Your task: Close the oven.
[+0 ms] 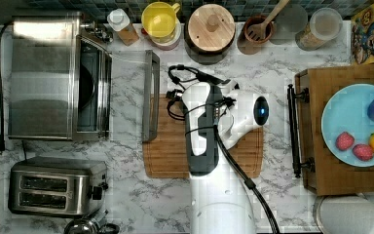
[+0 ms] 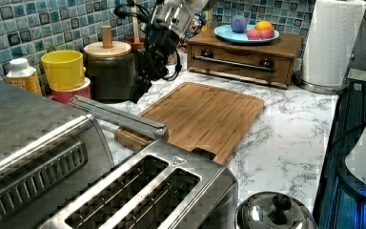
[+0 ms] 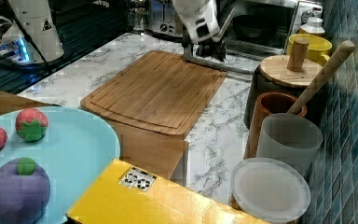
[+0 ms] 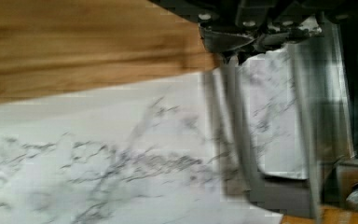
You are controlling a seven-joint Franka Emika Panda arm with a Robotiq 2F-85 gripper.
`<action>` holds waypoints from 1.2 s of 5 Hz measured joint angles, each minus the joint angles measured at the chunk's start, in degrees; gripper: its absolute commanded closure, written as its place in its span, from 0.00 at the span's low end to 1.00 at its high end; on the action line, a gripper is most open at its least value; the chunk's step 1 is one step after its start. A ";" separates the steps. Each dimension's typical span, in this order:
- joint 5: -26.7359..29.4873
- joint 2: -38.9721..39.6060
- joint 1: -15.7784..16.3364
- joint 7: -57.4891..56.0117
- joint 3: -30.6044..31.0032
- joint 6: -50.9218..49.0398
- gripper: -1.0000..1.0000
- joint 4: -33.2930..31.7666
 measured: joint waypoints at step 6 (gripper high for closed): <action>1.34 3.76 0.01 -7.50 3.43 -5.76 1.00 1.01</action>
